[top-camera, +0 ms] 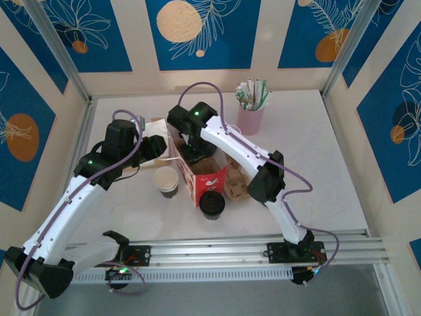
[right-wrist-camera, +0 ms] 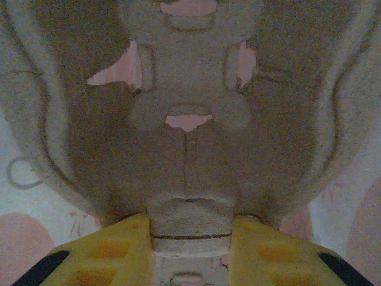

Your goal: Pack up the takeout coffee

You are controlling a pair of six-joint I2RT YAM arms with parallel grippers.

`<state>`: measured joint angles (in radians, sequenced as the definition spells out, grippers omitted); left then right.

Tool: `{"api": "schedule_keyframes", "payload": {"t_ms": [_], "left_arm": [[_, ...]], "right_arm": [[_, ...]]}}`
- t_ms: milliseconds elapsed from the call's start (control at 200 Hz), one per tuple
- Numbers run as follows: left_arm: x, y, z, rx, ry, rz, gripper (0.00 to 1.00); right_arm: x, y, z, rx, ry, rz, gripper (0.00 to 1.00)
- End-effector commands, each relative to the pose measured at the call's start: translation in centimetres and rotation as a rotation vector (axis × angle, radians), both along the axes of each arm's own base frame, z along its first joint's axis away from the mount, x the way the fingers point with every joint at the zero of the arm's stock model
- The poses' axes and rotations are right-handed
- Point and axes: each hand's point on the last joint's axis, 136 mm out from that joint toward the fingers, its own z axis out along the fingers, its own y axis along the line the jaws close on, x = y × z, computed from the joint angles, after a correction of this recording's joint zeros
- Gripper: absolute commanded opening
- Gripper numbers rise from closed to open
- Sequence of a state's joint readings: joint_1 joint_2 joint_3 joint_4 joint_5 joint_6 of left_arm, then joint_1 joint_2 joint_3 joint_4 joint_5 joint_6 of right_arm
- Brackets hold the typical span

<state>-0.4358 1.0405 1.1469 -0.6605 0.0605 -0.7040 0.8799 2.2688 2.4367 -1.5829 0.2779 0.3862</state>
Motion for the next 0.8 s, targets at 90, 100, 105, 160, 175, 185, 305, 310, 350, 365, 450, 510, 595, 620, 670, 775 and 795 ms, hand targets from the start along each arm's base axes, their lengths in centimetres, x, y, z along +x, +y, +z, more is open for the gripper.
{"api": "schedule_keyframes", "payload": {"t_ms": [90,100,105,160,175,185,305,310,350,365,450,510,595,620,670,775,795], "left_arm": [[0.1,0.2,0.6,-0.018,-0.021,0.003,0.43],[0.1,0.2,0.6,-0.018,-0.021,0.003,0.43],[0.1,0.2,0.6,-0.017,-0.020,0.003,0.43],[0.1,0.2,0.6,-0.017,-0.019,0.003,0.43],[0.1,0.2,0.5,-0.016,-0.017,0.003,0.43],[0.1,0.2,0.5,-0.016,-0.018,0.003,0.43],[0.2,0.2,0.5,-0.014,-0.017,0.003,0.42],[0.2,0.2,0.4,-0.014,-0.017,0.004,0.42],[0.2,0.2,0.4,-0.013,-0.016,0.004,0.42],[0.2,0.2,0.4,-0.012,-0.015,0.004,0.42],[0.1,0.4,0.3,-0.006,-0.014,0.009,0.42],[0.1,0.4,0.2,-0.005,-0.014,0.010,0.42],[0.1,0.5,0.1,-0.003,-0.011,0.013,0.42],[0.1,0.5,0.0,-0.004,-0.009,0.014,0.42],[0.0,0.5,0.0,-0.003,-0.010,0.013,0.42],[0.0,0.6,-0.2,-0.004,-0.007,0.014,0.42],[0.0,0.6,-0.2,-0.003,-0.007,0.014,0.42]], "right_arm": [[-0.6,0.2,-1.5,-0.024,0.036,0.000,0.33],[-0.6,0.2,-1.5,-0.024,0.037,0.000,0.33],[-0.6,0.2,-1.6,-0.025,0.038,0.000,0.33],[-0.7,0.3,-1.8,-0.025,0.044,0.002,0.33],[-0.7,0.2,-1.9,-0.025,0.045,0.002,0.33],[-0.7,0.3,-1.9,-0.024,0.044,0.003,0.33],[-0.8,0.3,-2.3,-0.025,0.055,0.004,0.33],[-0.8,0.3,-2.3,-0.026,0.055,0.003,0.33],[-0.9,0.3,-2.4,-0.026,0.059,0.003,0.33],[-0.8,0.3,-2.5,-0.026,0.059,0.002,0.33],[-0.9,0.3,-2.7,-0.027,0.062,0.003,0.33],[-0.9,0.3,-2.8,-0.025,0.061,0.002,0.33],[-1.0,0.3,-3.2,-0.023,0.065,0.003,0.33],[-1.1,0.3,-3.2,-0.023,0.068,0.004,0.33],[-1.1,0.3,-3.5,-0.023,0.074,0.003,0.32],[-1.2,0.4,-3.8,-0.021,0.079,0.002,0.32],[-1.2,0.4,-3.9,-0.022,0.079,0.002,0.33]]}}
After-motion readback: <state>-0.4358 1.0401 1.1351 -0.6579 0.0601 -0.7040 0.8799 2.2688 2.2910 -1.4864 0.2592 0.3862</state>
